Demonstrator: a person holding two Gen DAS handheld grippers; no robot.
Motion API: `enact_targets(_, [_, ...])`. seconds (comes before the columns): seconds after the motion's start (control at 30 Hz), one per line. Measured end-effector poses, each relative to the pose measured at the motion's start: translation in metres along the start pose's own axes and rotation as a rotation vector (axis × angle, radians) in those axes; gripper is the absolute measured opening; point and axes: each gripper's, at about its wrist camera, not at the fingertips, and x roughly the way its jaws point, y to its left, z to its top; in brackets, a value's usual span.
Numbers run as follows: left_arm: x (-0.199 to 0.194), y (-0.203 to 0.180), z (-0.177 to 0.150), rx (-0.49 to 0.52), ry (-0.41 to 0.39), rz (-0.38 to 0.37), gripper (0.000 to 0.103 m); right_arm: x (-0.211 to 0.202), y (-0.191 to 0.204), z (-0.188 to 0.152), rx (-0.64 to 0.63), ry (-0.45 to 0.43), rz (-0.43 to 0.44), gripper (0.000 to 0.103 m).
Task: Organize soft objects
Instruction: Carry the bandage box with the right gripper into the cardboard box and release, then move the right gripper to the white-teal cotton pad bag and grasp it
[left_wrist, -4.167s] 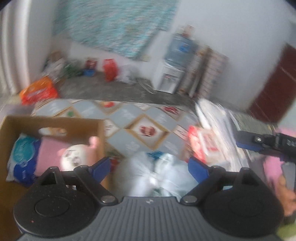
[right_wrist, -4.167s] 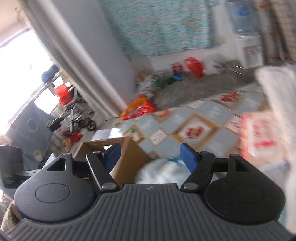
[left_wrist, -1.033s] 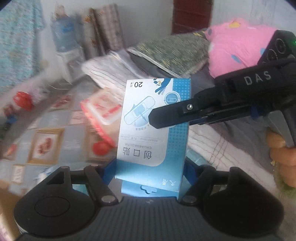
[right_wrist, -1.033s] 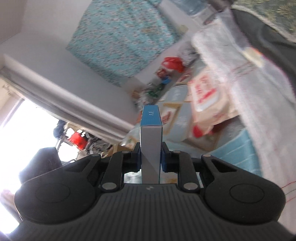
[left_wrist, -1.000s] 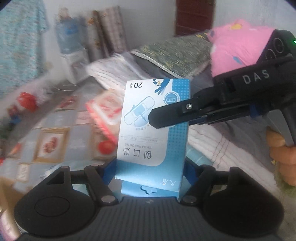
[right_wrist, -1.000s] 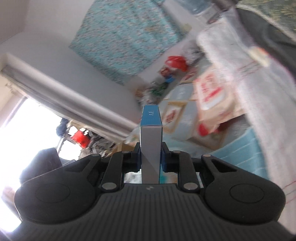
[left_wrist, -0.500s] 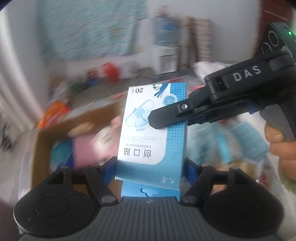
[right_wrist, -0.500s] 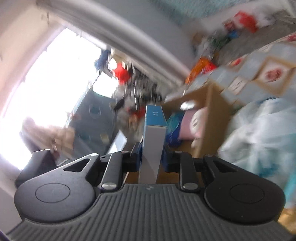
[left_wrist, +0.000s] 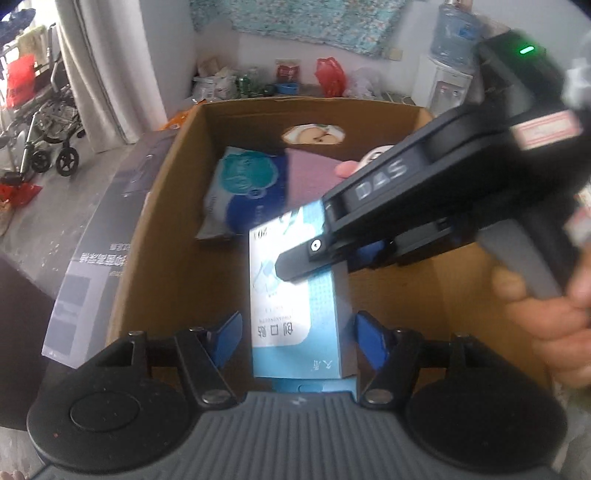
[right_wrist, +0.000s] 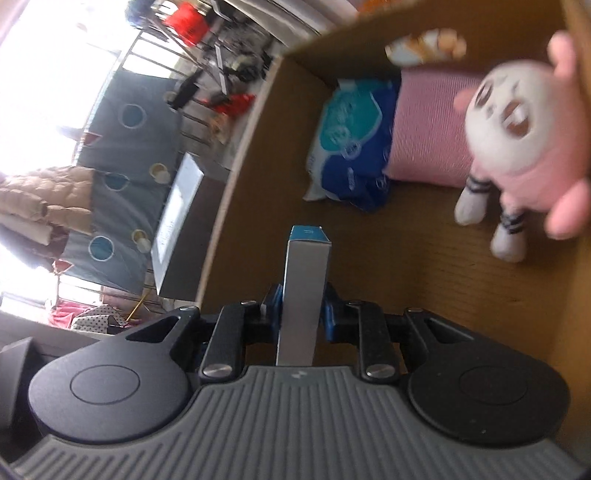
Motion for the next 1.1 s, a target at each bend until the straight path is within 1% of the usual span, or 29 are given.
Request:
enact_targets(0.1, [-0.001,0.013,-0.005,-0.018,0.009,-0.006,0.070,0.026,-0.017,0.013,0.063,0.042,0.008,0.020])
enact_targets(0.2, [0.000,0.022,-0.013,-0.030,0.023,-0.006,0.071,0.045,-0.028,0.020,0.112,0.047,0.017,0.021])
enact_targets(0.3, [0.002,0.029,-0.018,-0.043,0.035,-0.021,0.071,0.053,-0.036,0.020,0.142,0.047,-0.042,0.023])
enact_targets(0.33, [0.001,0.032,-0.020,-0.047,0.031,-0.027,0.071,0.054,-0.039,0.019,0.153,0.055,-0.063,0.030])
enact_targets(0.37, [-0.001,0.034,-0.021,-0.052,0.026,-0.032,0.071,0.051,-0.042,0.017,0.167,0.064,-0.080,0.041])
enact_targets(0.4, [-0.003,0.037,-0.022,-0.056,0.021,-0.037,0.071,0.048,-0.042,0.015,0.165,0.069,-0.105,0.046])
enact_targets(0.43, [-0.005,0.039,-0.023,-0.060,0.015,-0.043,0.071,0.044,-0.041,0.013,0.143,0.066,-0.120,0.048])
enact_targets(0.53, [-0.005,0.046,-0.026,-0.075,0.006,-0.051,0.071,0.038,-0.039,0.009,0.110,0.064,-0.146,0.048])
enact_targets(0.6, [-0.003,0.049,-0.028,-0.080,0.012,-0.056,0.071,0.040,-0.037,0.007,0.112,0.066,-0.152,0.036])
enact_targets(0.63, [-0.002,0.051,-0.029,-0.084,0.014,-0.057,0.071,0.041,-0.037,0.007,0.124,0.066,-0.154,0.028])
enact_targets(0.7, [0.000,0.053,-0.030,-0.092,0.019,-0.059,0.071,0.048,-0.035,0.007,0.150,0.052,-0.137,0.027])
enact_targets(0.93, [-0.003,0.057,-0.034,-0.120,0.011,-0.060,0.071,0.061,-0.029,0.011,0.220,-0.022,-0.113,0.027])
enact_targets(1.0, [-0.005,0.056,-0.034,-0.122,0.010,-0.060,0.071,0.062,-0.026,0.009,0.214,-0.034,-0.116,0.030])
enact_targets(1.03, [-0.006,0.054,-0.035,-0.120,0.006,-0.064,0.072,0.065,-0.027,0.009,0.210,-0.026,-0.114,0.032])
enact_targets(1.1, [-0.009,0.051,-0.035,-0.113,-0.001,-0.067,0.073,0.062,-0.025,0.006,0.197,-0.003,-0.098,0.042])
